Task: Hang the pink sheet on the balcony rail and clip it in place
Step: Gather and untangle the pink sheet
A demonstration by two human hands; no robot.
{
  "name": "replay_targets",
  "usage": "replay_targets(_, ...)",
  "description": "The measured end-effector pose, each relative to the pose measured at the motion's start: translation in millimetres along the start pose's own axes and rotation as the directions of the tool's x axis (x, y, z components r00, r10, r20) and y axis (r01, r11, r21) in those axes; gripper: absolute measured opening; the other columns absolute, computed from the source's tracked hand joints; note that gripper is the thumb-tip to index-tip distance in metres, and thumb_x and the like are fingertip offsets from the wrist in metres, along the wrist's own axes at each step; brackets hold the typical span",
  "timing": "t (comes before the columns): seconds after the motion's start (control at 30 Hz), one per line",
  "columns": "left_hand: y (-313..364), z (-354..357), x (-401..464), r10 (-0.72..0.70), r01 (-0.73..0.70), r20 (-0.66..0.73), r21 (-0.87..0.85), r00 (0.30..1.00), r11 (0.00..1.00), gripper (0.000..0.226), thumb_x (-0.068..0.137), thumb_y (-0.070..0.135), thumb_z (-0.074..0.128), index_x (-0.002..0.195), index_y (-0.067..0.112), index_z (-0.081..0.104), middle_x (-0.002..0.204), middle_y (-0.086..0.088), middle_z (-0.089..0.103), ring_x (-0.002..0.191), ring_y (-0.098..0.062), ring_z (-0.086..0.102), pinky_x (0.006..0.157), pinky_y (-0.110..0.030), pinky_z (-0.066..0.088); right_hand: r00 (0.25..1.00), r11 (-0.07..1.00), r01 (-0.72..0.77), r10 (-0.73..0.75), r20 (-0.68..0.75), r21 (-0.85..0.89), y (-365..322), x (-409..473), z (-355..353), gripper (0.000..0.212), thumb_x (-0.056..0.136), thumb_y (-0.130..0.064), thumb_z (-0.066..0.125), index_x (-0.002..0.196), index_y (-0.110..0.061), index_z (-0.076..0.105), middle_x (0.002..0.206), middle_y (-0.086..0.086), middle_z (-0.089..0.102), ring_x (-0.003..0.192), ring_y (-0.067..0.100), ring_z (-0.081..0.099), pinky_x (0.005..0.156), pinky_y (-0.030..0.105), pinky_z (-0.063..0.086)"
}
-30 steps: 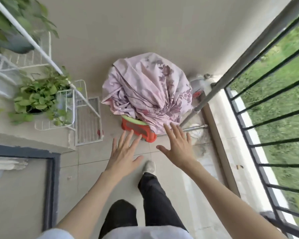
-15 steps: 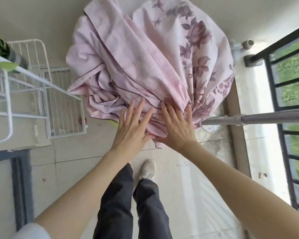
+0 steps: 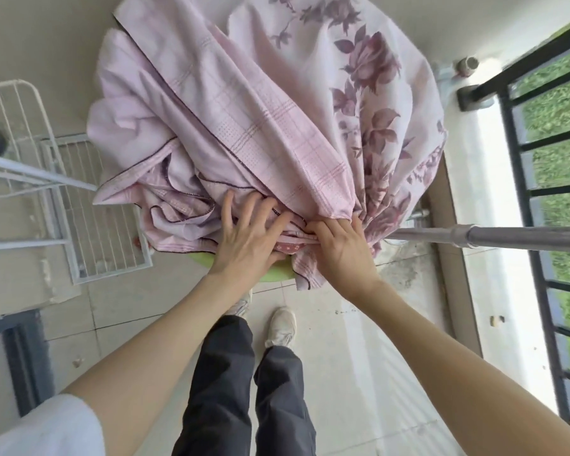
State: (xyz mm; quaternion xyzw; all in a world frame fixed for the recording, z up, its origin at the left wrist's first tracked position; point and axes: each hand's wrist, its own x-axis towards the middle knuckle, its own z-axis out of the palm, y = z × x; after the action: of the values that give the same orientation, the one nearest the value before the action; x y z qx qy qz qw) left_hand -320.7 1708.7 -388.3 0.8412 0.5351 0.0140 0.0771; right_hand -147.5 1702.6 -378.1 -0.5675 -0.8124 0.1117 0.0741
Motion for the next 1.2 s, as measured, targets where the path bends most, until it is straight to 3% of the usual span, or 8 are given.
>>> replay_targets(0.17,6.6,-18.3,6.6,0.007,-0.015,-0.125,-0.060,0.992,0.998,0.052,0.054,0.017,0.078,0.103,0.016,0.060,0.115,-0.010,0.050,0.116,-0.032,0.038,0.105,-0.065,0.021,0.997,0.992,-0.026,0.035,-0.068,0.121,0.4,-3.8,-28.3,0.024,0.071,0.000,0.055,0.093,-0.004,0.064,0.091,0.009,0.065,0.083,0.028,0.060,0.078,0.032,0.035)
replay_targets(0.33,9.4,-68.3,19.2,0.057,-0.095,-0.324,-0.104,0.944,0.990,0.027,0.073,0.008,0.051,0.095,0.013,0.066,0.099,-0.005,0.065,0.115,-0.029,0.042,0.104,-0.064,0.021,0.981,0.987,0.003,0.029,-0.191,0.161,-6.4,-2.5,-75.3,0.025,0.077,0.004,0.058,0.100,-0.005,0.059,0.096,0.010,0.063,0.092,0.024,0.051,0.077,0.037,0.041)
replay_targets(0.43,11.6,-106.2,30.7,0.079,-0.147,-0.426,-0.129,0.901,0.981,0.030,0.074,0.001,0.053,0.097,0.015,0.065,0.091,-0.003,0.066,0.116,-0.028,0.046,0.106,-0.063,0.021,0.971,0.986,0.046,-0.006,-0.241,0.160,-11.7,1.0,-111.5,0.019,0.093,-0.019,0.046,0.109,-0.010,0.049,0.108,0.008,0.056,0.100,0.025,0.050,0.082,0.040,0.041)
replay_targets(0.57,16.9,-163.7,52.0,0.087,-0.239,-0.496,-0.252,0.864,0.938,0.039,0.070,-0.005,0.044,0.100,0.011,0.064,0.089,-0.008,0.065,0.097,-0.027,0.061,0.102,-0.053,0.037,0.973,0.997,-0.075,0.074,-0.220,0.006,-18.6,15.3,-157.9,0.071,0.079,-0.064,0.050,0.128,-0.013,0.042,0.131,0.007,0.052,0.119,0.023,0.044,0.102,0.046,0.032)
replay_targets(0.63,22.6,-194.8,61.8,0.110,-0.283,-0.507,-0.279,0.855,0.918,0.039,0.069,-0.002,0.044,0.103,0.012,0.059,0.088,-0.009,0.065,0.085,-0.027,0.062,0.094,-0.047,0.046,0.966,0.987,-0.156,0.143,-0.214,-0.044,-21.6,25.9,-178.7,0.087,0.071,-0.069,0.052,0.136,-0.014,0.036,0.137,0.007,0.050,0.126,0.021,0.039,0.106,0.049,0.026)
replay_targets(0.83,24.1,-288.2,84.8,0.157,-0.338,-0.571,-0.224,0.806,0.914,0.041,0.068,-0.002,0.043,0.102,0.010,0.061,0.089,-0.009,0.064,0.081,-0.026,0.058,0.073,-0.031,0.044,0.916,0.998,-0.058,0.043,-0.399,-0.026,-26.5,61.1,-256.2,0.058,0.065,-0.005,0.062,0.120,-0.010,0.042,0.104,0.011,0.062,0.102,0.027,0.054,0.103,0.042,0.032)
replay_targets(1.03,23.8,-399.0,102.0,0.182,-0.389,-0.697,-0.150,0.693,0.909,0.046,0.070,-0.003,0.037,0.110,0.017,0.048,0.096,-0.004,0.056,0.084,-0.021,0.050,0.069,-0.030,0.041,0.859,0.997,0.069,-0.073,-0.506,-0.026,-47.6,88.5,-377.3,0.057,0.065,-0.008,0.041,0.122,-0.011,0.040,0.104,0.014,0.062,0.095,0.028,0.052,0.082,0.038,0.045)
replay_targets(1.2,26.6,-494.6,104.3,0.246,-0.441,-0.792,-0.032,0.559,0.897,0.055,0.066,-0.010,0.046,0.114,0.017,0.047,0.100,0.002,0.045,0.084,-0.020,0.050,0.071,-0.029,0.041,0.758,0.983,0.139,-0.184,-0.626,-0.120,-74.2,98.0,-474.9,0.056,0.069,-0.008,0.047,0.124,-0.010,0.041,0.109,0.014,0.061,0.098,0.026,0.050,0.078,0.038,0.049)
